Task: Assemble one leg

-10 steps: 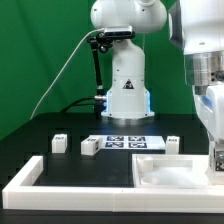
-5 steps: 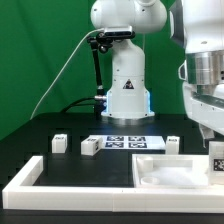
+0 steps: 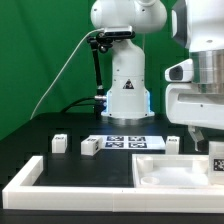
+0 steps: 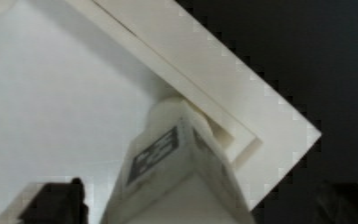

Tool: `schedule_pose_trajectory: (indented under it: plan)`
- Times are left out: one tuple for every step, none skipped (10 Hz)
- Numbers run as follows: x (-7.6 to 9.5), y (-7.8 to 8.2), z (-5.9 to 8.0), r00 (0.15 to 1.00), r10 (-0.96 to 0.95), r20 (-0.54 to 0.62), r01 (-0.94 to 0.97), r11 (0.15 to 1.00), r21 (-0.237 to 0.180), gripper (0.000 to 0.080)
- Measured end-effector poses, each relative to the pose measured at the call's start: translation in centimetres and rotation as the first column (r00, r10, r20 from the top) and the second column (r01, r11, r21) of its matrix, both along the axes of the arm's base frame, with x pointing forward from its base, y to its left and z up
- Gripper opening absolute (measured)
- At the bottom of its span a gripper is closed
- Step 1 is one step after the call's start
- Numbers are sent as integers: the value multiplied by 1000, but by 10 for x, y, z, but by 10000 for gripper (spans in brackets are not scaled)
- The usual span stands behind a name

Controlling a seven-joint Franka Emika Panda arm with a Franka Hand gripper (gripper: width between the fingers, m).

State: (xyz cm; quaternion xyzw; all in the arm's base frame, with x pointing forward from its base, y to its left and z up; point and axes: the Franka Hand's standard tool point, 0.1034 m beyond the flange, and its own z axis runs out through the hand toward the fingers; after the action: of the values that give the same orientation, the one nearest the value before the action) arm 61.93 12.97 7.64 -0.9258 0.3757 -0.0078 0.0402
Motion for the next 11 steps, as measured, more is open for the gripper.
schedule_pose_trajectory:
  plan:
    - [-1,3,0,986,166,8,-166,986,-36,649]
    - [0,2,0,968,251,9,-250,967,-48,649]
    - [1,-2,0,932,363,11,-362,931,-56,649]
    - [2,-4,0,898,439,12,-438,897,-62,649]
    - [2,-4,0,845,535,12,-533,843,-69,649]
    - [2,-6,0,804,594,12,-592,803,-73,649]
    - [2,-8,0,778,628,12,-626,776,-76,649]
    - [3,-8,0,778,628,12,-626,776,-76,649]
    - [3,-8,0,778,628,12,-626,776,-76,534]
    - [3,-8,0,778,628,12,-625,777,-76,385]
    - [3,-9,0,778,628,12,-625,777,-76,385]
